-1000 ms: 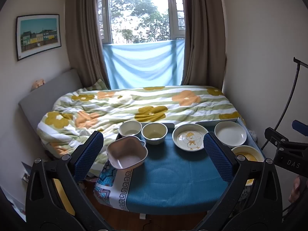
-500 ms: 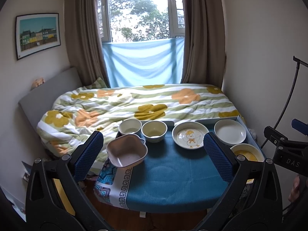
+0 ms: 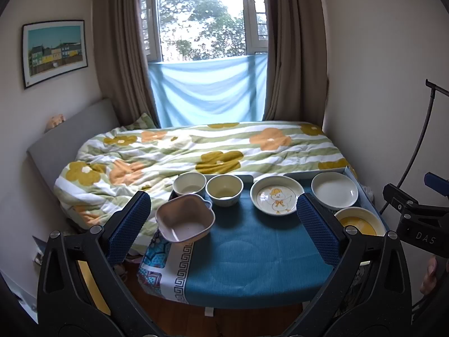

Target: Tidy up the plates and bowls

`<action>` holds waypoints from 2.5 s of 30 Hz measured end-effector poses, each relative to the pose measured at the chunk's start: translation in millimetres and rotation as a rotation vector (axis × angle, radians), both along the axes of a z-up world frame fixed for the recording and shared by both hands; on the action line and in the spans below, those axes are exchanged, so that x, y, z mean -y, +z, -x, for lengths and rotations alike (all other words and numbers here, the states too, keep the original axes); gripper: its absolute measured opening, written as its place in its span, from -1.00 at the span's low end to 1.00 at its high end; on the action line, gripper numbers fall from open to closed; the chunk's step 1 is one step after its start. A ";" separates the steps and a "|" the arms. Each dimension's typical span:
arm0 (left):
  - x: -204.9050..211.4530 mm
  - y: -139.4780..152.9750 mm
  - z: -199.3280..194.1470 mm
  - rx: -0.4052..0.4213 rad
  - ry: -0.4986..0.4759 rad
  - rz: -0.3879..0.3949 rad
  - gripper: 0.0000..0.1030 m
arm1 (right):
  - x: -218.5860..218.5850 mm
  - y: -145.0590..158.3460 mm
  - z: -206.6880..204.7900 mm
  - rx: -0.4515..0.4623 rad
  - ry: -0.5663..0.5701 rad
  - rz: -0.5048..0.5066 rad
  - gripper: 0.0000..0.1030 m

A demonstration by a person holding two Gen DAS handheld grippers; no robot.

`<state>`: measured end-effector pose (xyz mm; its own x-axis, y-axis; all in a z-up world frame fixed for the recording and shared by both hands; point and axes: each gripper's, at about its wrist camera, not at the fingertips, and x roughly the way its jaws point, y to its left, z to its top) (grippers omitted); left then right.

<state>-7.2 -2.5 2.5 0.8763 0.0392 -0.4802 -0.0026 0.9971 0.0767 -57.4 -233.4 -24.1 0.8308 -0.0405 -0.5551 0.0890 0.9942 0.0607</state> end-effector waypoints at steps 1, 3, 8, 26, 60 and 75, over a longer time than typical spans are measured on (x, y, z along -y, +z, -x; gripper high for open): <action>0.1 -0.1 0.2 0.000 -0.001 0.001 1.00 | 0.0 0.0 0.0 0.000 0.000 0.002 0.99; -0.3 -0.2 0.9 0.001 -0.005 0.006 1.00 | 0.2 -0.7 0.5 0.001 0.000 0.003 1.00; 1.5 -0.6 2.5 -0.001 -0.013 -0.002 1.00 | 0.0 -1.3 1.4 -0.002 -0.005 0.001 0.99; 81.4 -74.0 -85.1 -0.265 -0.373 0.003 0.99 | 81.2 -66.6 13.6 -0.162 -0.196 -0.092 0.99; 249.5 -321.5 -221.2 -0.903 -0.687 0.052 -0.66 | 217.8 -267.3 -66.5 -0.487 -0.100 -0.523 -0.81; 251.5 -317.7 -211.3 -0.841 -0.681 0.022 -0.66 | 217.3 -260.0 -74.8 -0.491 -0.100 -0.480 -0.80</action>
